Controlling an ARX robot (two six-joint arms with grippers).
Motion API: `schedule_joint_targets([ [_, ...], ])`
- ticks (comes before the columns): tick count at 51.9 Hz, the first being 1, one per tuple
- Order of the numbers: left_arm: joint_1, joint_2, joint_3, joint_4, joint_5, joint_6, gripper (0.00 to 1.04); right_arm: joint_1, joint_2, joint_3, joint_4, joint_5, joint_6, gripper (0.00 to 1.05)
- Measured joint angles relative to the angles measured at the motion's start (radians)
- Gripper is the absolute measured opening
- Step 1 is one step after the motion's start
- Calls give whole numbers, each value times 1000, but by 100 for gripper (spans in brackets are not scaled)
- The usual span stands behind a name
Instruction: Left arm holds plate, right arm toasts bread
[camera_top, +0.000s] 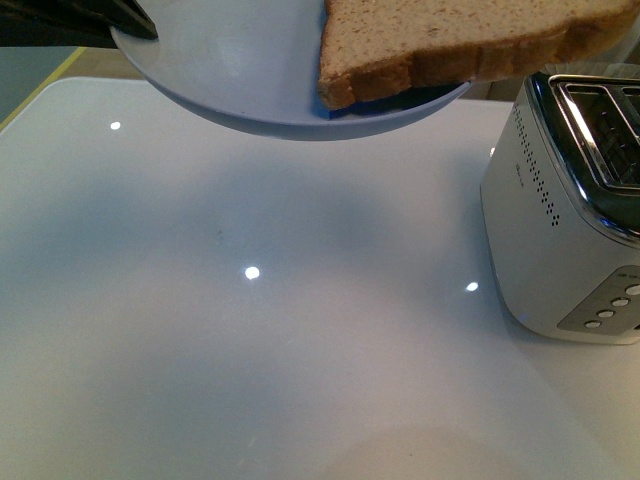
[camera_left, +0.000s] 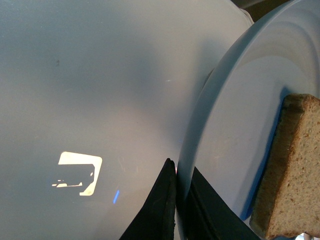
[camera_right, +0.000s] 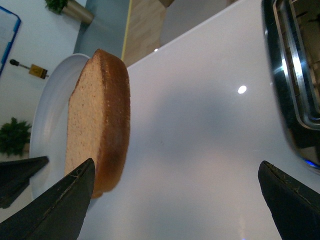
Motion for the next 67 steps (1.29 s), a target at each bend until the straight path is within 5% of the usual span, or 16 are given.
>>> schedule_joint_targets([
  [22,-5,0,2,-4,10,-10,3,35,201,53,225,-58,96,94],
  [50,-3,0,0,-4,31,-12,3,49,237,68,308,-135,127,6],
  [67,4,0,-23,3,34,-16,3,-93,98,189,224,-134,53,3],
])
